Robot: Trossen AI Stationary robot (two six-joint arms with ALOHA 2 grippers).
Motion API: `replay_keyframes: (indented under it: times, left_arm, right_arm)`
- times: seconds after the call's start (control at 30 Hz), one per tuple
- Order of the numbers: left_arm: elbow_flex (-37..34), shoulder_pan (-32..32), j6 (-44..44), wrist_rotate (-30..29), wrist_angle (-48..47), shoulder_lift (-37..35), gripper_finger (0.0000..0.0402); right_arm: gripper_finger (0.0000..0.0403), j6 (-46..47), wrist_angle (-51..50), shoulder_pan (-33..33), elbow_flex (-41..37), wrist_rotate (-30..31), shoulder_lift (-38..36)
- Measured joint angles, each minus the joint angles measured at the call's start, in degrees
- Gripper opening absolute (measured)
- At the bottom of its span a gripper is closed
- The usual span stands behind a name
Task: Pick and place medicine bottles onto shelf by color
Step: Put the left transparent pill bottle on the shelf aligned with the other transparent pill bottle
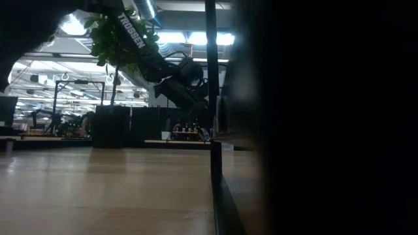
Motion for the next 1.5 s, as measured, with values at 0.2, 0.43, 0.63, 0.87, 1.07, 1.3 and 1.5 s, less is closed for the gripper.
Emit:
replay_keyframes:
  times: [0.2,0.43,0.63,0.87,1.07,1.3,1.5]
  left_arm:
    - [0.0,1.4,-3.3,0.0,-6.7,-3.5,0.0247]
    - [0.0,2.6,-2.6,1.0,-22.1,-12.6,0.0247]
    - [0.0,0.3,0.0,2.7,-36.1,-22.8,0.0247]
    - [-5.7,-3.4,-4.6,-2.8,-39.6,-36.4,0.0247]
    - [-17.8,-6.5,-10.7,-7.9,-29.3,-49.3,0.0247]
    - [-23.9,-10.3,-12.2,-16.1,-24.1,-54.5,0.0247]
    - [-24.5,-11.6,-12.2,-17.5,-24.3,-54.1,0.0247]
  right_arm:
    - [0.0222,-2.8,-0.1,0.0,0.0,0.0,0.0]
    - [0.0222,-2.0,-2.4,0.3,0.0,0.0,0.0]
    - [0.0222,0.4,-3.8,1.3,0.0,0.0,0.0]
    - [0.0222,0.6,-3.7,3.0,0.0,0.0,0.0]
    - [0.0222,0.6,-2.7,3.6,0.0,0.0,0.0]
    - [0.0222,0.4,0.1,3.6,0.0,0.0,0.0]
    - [0.0222,0.3,1.7,3.6,0.0,0.0,0.0]
